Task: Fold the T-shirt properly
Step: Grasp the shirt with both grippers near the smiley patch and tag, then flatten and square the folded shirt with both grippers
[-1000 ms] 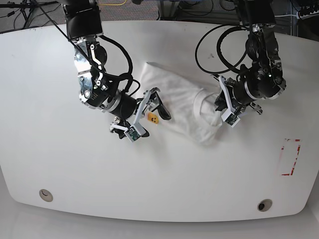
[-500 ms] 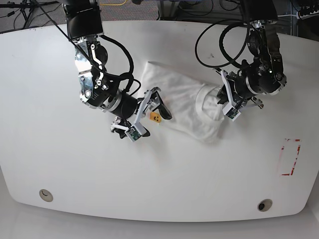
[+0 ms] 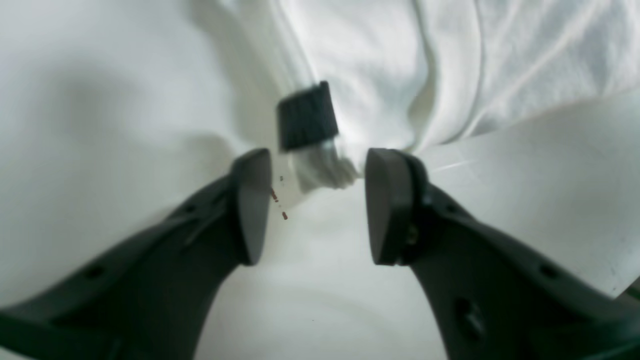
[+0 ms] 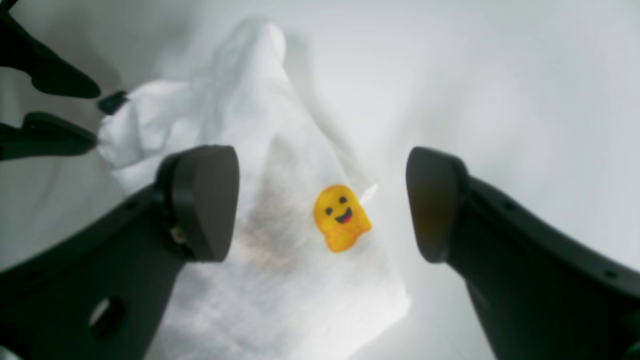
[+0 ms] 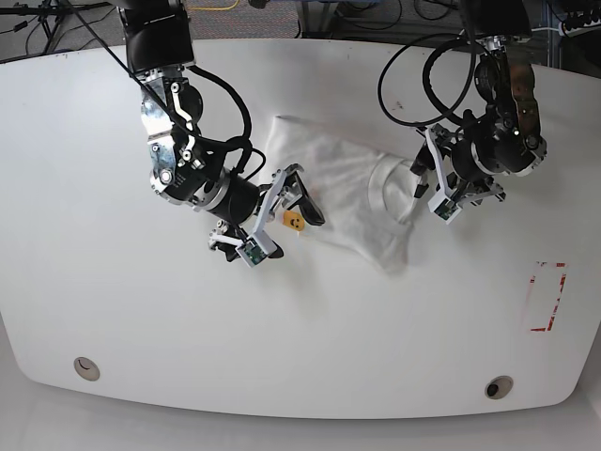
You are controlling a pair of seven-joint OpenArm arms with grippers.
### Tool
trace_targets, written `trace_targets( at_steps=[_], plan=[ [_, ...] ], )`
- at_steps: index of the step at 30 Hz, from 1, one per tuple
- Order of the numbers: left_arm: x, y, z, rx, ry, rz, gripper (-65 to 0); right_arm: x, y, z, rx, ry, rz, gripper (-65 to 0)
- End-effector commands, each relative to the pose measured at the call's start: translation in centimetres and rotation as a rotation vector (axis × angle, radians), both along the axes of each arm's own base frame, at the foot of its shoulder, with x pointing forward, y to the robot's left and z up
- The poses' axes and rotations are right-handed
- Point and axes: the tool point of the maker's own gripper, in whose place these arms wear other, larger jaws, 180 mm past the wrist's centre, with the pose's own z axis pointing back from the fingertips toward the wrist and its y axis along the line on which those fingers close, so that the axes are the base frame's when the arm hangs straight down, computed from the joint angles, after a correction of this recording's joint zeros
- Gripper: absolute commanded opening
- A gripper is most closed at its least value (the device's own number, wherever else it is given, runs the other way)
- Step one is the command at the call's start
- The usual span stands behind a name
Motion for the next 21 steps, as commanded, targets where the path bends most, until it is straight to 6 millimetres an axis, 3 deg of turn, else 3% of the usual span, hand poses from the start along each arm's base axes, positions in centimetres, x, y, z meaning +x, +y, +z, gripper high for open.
trace_targets(
  at_steps=[1,12,16,19,21],
  plan=[
    [1.0,0.7,1.6,-0.002,-0.059,0.012,-32.2,0.5,0.3,2.1,0.034,-0.061,0.008,-16.2],
    [3.8,4.3,6.7,0.073,-0.173,0.114,-32.4,0.2,1.7,2.9,0.077,-0.07,0.013,-16.2],
    [4.9,2.5,8.1,-0.002,-0.221,0.088,-32.5,0.1,2.6,2.7,0.104,-0.054,0.014,-18.1],
    [5.5,1.0,8.7,-0.048,-0.241,0.073,-32.6,0.2,3.6,2.4,0.131,-0.036,0.009,-24.4],
    [5.7,-1.1,8.7,-0.074,-0.243,0.038,-32.6,0.3,4.1,1.8,0.143,-0.011,0.006,-31.1]
  ],
)
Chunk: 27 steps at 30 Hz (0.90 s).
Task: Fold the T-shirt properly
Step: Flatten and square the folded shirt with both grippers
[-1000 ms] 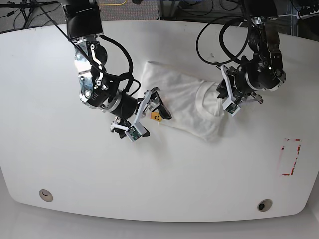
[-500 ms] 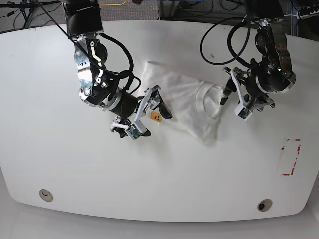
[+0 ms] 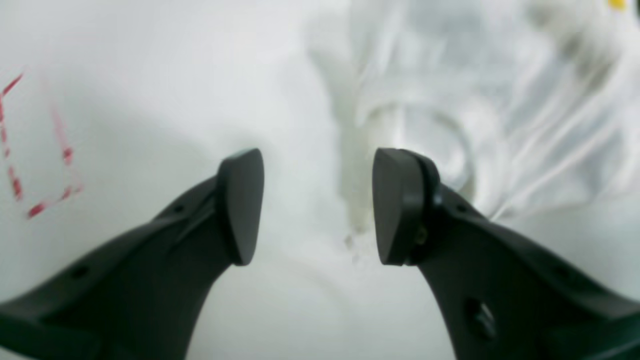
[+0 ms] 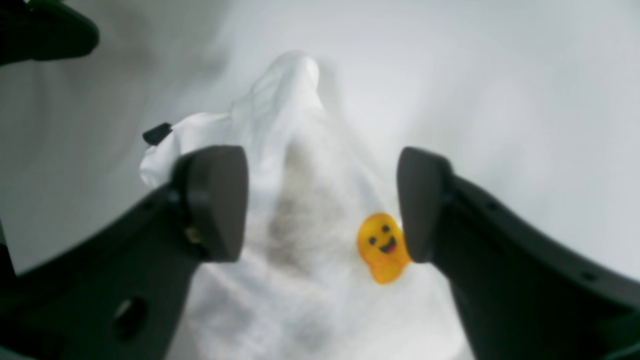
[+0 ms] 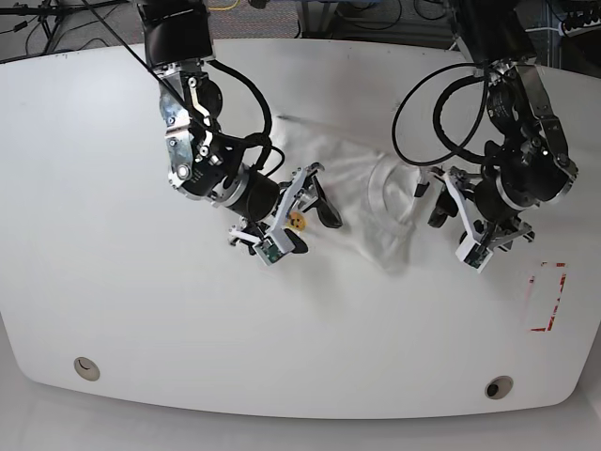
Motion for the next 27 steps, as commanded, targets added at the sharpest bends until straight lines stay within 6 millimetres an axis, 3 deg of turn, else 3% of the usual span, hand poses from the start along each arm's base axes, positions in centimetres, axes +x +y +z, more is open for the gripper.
trace_targets(
  at_steps=[1,5,11,15,19,22,27],
  plan=[
    [0.7,-3.0,1.1,-0.041,-0.048,-0.064,-32.8,1.0,1.0,1.1,0.054,-0.024,0.002,-33.9],
    [0.6,-5.2,0.7,-0.046,-0.059,-0.108,-39.2,2.3,1.3,0.8,0.067,-0.008,0.0,-44.5],
    [-0.3,-6.6,-3.3,-0.067,0.038,-0.126,-47.4,3.1,2.4,-1.5,0.088,0.051,-0.001,-53.0],
    [-0.9,-6.6,-6.6,-0.101,0.13,-0.118,-47.4,3.3,1.9,-3.4,0.095,0.093,-0.025,-53.4],
    [-1.2,-5.6,-9.0,-0.12,0.18,-0.107,-47.4,3.6,0.0,-5.0,0.082,0.103,-0.057,-53.4],
    [-1.5,-5.1,-10.3,-0.129,0.208,-0.097,-47.4,3.6,-0.7,-5.7,0.086,0.108,-0.074,-53.6],
    [-1.3,-5.5,-10.7,-0.146,0.207,-0.106,-47.4,3.4,-3.1,-7.7,0.054,0.138,-0.106,-53.9]
  ],
)
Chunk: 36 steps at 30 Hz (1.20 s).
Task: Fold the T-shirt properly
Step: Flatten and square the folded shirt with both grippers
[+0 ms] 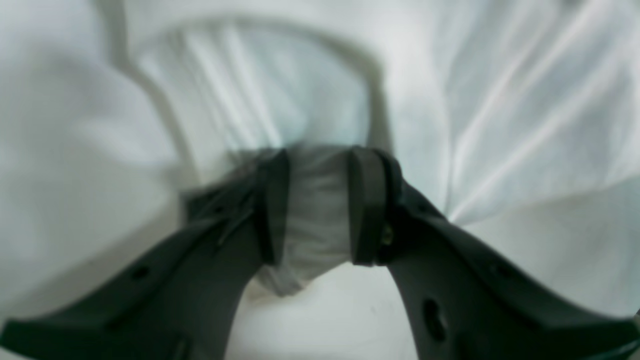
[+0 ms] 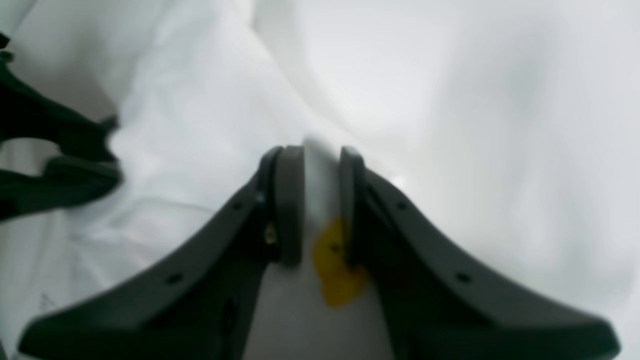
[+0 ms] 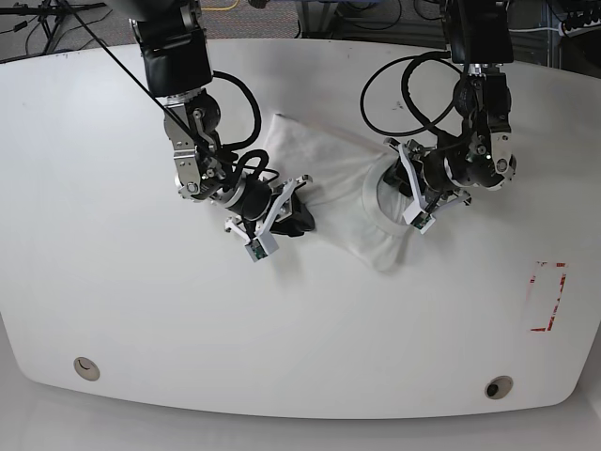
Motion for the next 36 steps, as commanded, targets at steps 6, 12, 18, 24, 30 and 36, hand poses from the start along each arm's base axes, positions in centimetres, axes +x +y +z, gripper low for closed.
trace_targets(
  at_steps=[6,12,18,24,30,36],
  plan=[
    [2.8,-3.1,2.1,-0.024,-0.088,-0.09,-47.2,-0.2,-2.3,-0.5,0.012,-0.022,-0.041,-53.9],
    [5.2,-4.3,4.1,-0.019,-0.137,-0.135,-47.2,-0.4,-2.3,1.0,0.006,-0.064,-0.024,-53.9],
    [7.8,-4.7,9.7,0.006,-0.268,-0.164,-47.2,-0.1,-2.6,5.3,-0.025,-0.149,-0.014,-53.9],
    [8.2,-4.7,13.3,0.031,-0.345,-0.184,-47.2,-0.9,-3.5,9.0,-0.074,-0.214,-0.01,-53.9],
    [6.8,-4.8,14.6,0.048,-0.39,-0.198,-47.2,-2.2,-5.0,9.8,-0.113,-0.22,-0.037,-53.9],
    [3.6,-5.0,11.9,0.04,-0.32,-0.204,-47.2,-3.3,-6.5,8.3,-0.125,-0.177,-0.073,-53.9]
  ],
)
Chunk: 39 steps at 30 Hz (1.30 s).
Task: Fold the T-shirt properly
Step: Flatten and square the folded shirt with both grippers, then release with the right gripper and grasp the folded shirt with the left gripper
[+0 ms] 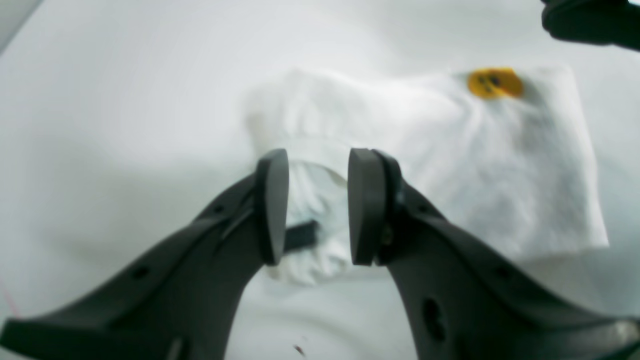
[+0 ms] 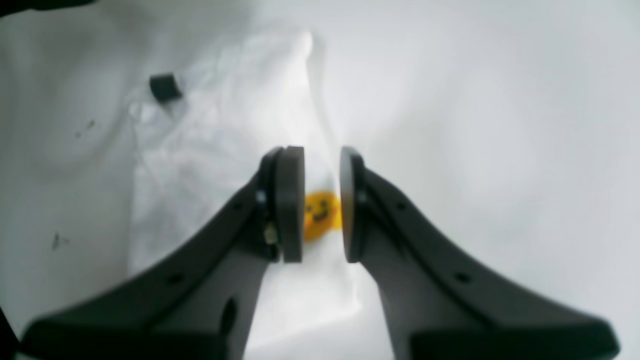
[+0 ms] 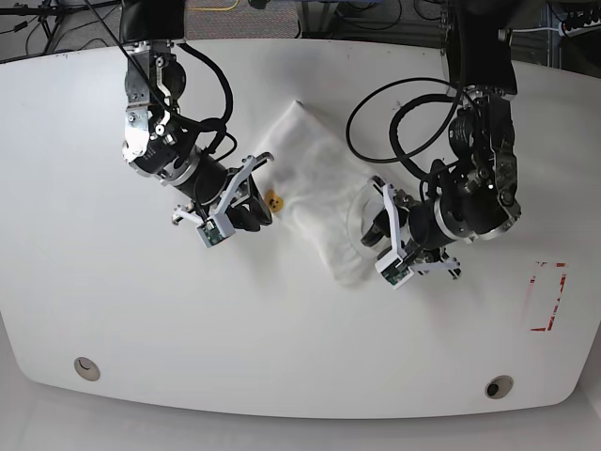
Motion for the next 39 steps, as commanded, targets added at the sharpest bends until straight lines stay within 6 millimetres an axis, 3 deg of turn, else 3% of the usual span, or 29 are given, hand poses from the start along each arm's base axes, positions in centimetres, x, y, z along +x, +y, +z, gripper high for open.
trace_targets(
  at_steps=[1,9,13,19,28,35,39],
  plan=[
    [-0.9,-0.3,-0.3,-0.017,0.007,-0.006,-47.2,0.7,-0.9,0.6,0.012,-0.03,-0.024,-53.9],
    [-4.6,0.4,-3.7,-0.028,0.091,-0.009,-47.5,0.6,-3.3,-3.2,0.03,0.03,-0.08,-53.9],
    [-6.1,1.2,-5.0,-0.027,0.118,-0.007,-47.5,0.3,-3.7,-5.3,0.046,0.078,-0.103,-53.9],
    [-6.9,2.8,-5.8,-0.01,0.137,0.017,-47.6,-1.0,-3.4,-6.5,0.056,0.117,-0.105,-54.1],
    [-6.8,6.5,-6.0,0.002,0.142,0.135,-47.4,-3.3,-0.5,-5.6,0.12,0.114,-0.093,-54.1],
    [-6.4,7.3,-5.6,0.003,0.127,0.159,-47.4,-4.7,1.5,-5.4,0.149,0.152,-0.081,-54.1],
    [-5.8,7.2,-5.1,-0.001,0.11,0.158,-47.4,-5.6,4.0,-5.6,0.174,0.181,-0.039,-54.1]
  ],
)
